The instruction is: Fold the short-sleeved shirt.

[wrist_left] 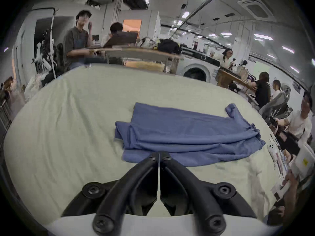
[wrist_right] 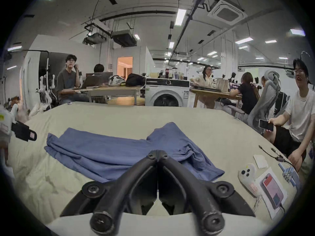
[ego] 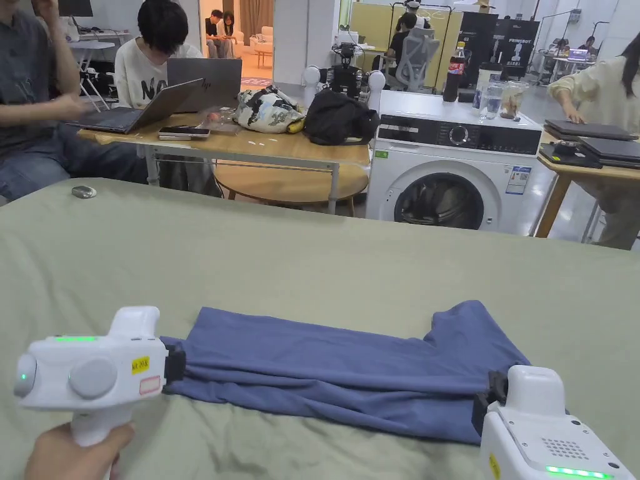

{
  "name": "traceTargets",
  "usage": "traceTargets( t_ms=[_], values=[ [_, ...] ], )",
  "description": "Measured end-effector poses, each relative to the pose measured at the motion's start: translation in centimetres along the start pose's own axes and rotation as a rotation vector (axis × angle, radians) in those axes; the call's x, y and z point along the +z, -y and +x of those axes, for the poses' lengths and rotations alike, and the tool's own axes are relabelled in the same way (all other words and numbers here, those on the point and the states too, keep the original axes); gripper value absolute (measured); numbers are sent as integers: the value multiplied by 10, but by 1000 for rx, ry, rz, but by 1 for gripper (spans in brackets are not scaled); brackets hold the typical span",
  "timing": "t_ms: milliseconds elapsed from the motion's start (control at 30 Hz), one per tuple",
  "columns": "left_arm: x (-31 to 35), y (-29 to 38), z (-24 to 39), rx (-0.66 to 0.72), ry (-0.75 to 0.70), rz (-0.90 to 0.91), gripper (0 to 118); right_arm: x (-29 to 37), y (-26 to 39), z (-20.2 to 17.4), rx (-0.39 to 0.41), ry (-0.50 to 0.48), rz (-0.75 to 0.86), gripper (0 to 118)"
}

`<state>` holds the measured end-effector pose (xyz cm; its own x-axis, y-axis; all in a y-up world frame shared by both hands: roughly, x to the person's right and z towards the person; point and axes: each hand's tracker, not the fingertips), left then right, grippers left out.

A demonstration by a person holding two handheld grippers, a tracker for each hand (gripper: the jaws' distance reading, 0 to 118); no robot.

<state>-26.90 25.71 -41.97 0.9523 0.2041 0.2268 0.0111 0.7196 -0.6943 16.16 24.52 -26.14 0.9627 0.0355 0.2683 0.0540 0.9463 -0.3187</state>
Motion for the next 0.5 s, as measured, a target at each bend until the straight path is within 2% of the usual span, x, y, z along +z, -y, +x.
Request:
traceTargets(
  t_ms=[167,200,233,300,333,400,500],
  values=[
    [-40,-31,-25,62,-10,-227,0,-5,5,9,11,10,-42,0],
    [-50,-33,-29,77,-10,-264,9,-5,6,10,12,11,-48,0],
    [-59,-33,-34,86,-4,-302,27,-6,8,11,13,12,-53,0],
    [-87,-32,-42,56,-48,-374,43,-7,10,14,14,16,-66,0],
    [-94,-29,-42,28,-72,-399,48,-7,11,15,15,18,-71,0],
    [-108,-20,-42,14,-92,-442,48,-9,15,17,19,25,-81,0],
    [-99,-14,-30,-11,-104,-392,48,-10,18,20,18,29,-97,0]
  ],
)
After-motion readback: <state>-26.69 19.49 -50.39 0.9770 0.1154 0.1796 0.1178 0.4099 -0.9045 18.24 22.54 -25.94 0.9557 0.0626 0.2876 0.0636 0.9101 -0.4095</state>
